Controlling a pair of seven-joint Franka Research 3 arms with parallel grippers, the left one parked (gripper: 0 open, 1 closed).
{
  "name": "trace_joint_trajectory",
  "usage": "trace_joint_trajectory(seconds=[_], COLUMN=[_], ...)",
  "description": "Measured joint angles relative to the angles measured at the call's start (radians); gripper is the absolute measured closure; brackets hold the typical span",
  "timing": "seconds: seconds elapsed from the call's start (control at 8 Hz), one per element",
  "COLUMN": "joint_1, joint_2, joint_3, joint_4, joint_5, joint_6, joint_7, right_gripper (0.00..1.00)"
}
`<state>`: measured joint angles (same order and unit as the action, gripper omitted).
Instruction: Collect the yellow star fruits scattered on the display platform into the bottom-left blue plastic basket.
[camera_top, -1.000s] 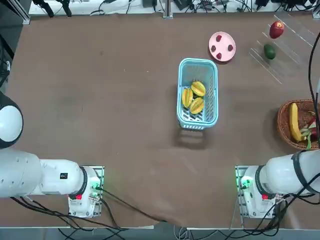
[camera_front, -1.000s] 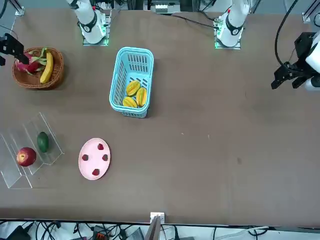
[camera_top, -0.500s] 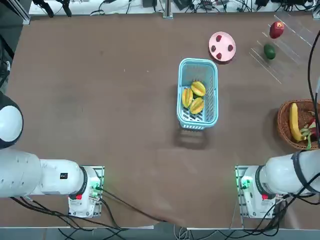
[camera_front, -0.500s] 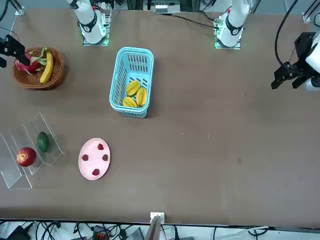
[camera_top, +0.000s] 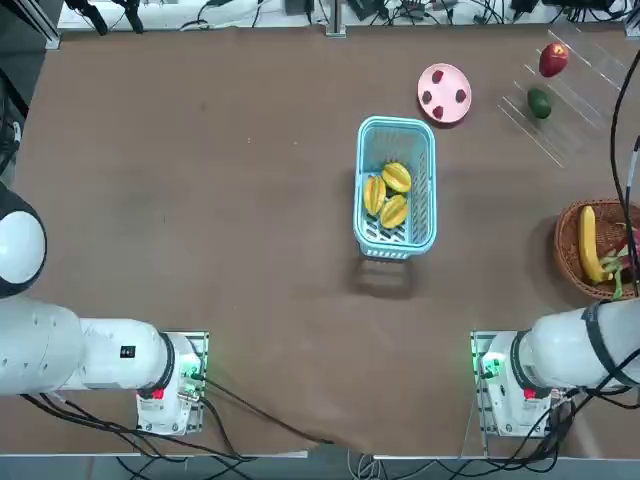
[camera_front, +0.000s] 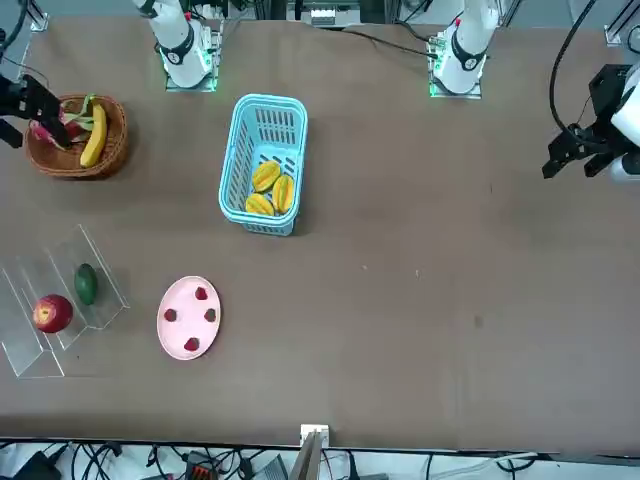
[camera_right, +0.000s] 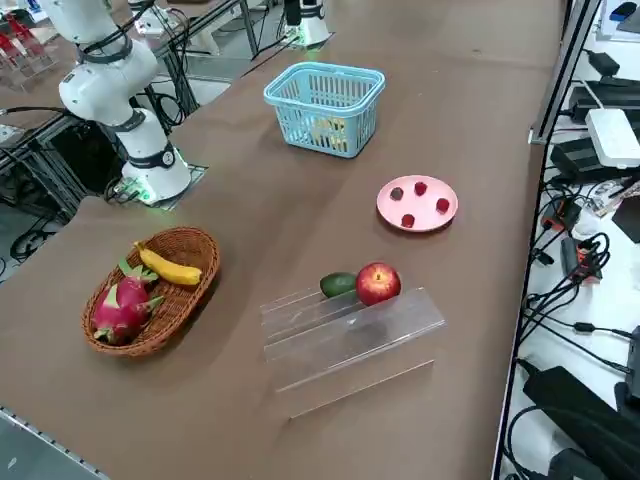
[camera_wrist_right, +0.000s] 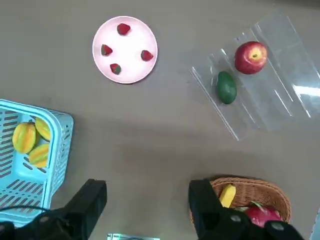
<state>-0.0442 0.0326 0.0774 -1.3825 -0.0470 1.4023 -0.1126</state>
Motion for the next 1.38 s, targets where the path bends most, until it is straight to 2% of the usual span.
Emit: trace_joint_trajectory(seconds=[0.38, 0.88, 1.38], joint_1=[0.003, 0.047, 0.046], joint_2=[-0.015, -0.023, 0.016], joint_3=[-0.001, -0.001, -0.018], joint_4=[0.004, 0.004, 0.0], joint_5=[0.0, 0.0, 0.001], joint_6=[-0.03, -0.03, -0.002], joint_7=[0.0, 0.067, 0.147], right_gripper=[0.0, 0.0, 0.0])
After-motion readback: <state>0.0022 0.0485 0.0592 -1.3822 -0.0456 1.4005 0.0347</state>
